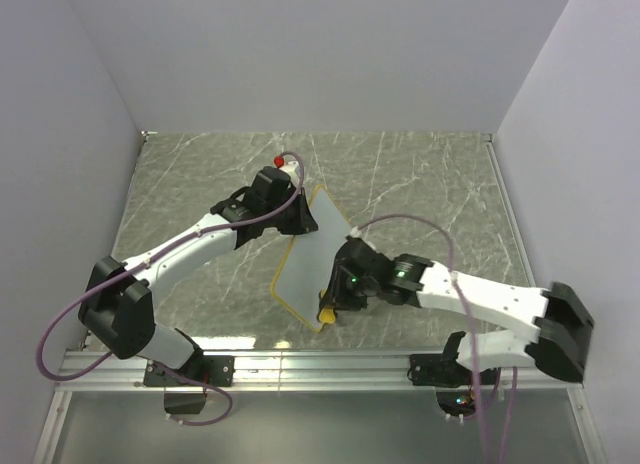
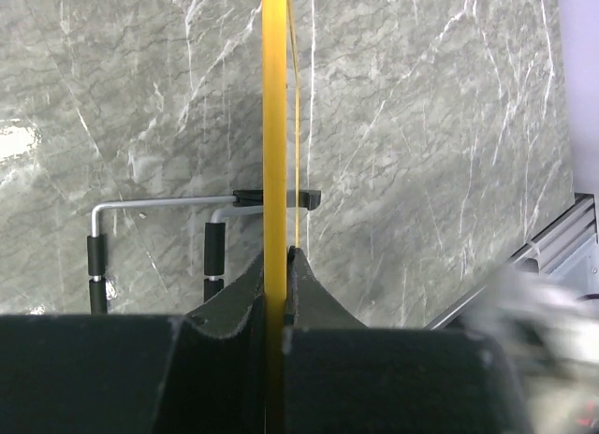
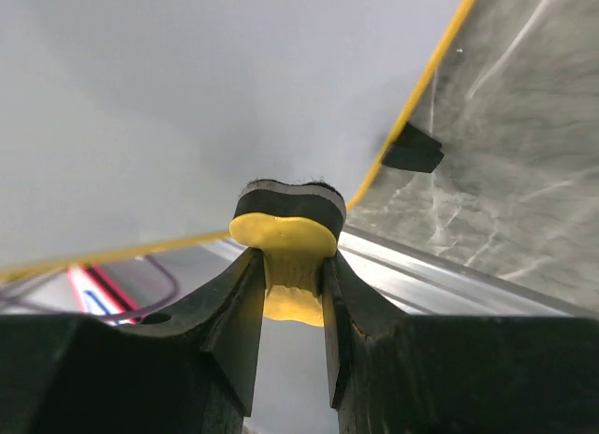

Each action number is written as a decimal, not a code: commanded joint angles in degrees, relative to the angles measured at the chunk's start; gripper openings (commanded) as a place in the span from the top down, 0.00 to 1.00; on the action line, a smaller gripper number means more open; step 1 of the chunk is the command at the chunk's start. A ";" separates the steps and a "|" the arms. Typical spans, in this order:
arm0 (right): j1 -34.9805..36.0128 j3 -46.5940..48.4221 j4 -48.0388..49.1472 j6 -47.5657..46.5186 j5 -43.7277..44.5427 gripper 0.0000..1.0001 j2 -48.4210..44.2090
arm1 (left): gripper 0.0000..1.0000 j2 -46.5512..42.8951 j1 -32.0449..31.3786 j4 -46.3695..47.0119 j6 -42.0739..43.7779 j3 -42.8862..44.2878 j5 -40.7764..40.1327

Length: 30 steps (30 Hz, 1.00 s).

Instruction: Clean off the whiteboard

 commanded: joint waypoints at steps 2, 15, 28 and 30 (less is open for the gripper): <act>-3.19 5.27 -10.79 -1.82 11.16 1.00 -11.51 | 1.00 3.40 -2.41 -9.26 1.70 -1.70 -3.32; -24.38 -8.07 -17.94 -12.11 10.65 1.00 -26.56 | 0.53 0.50 -2.67 -12.09 0.73 1.29 -4.12; -26.50 -18.54 -5.21 -9.03 13.01 1.00 -18.21 | 0.41 -2.22 -2.76 -16.30 0.82 5.15 -4.03; -26.59 -18.28 -4.06 -9.56 13.72 0.98 -17.77 | 0.38 -2.49 -2.76 -16.83 0.90 5.77 -3.85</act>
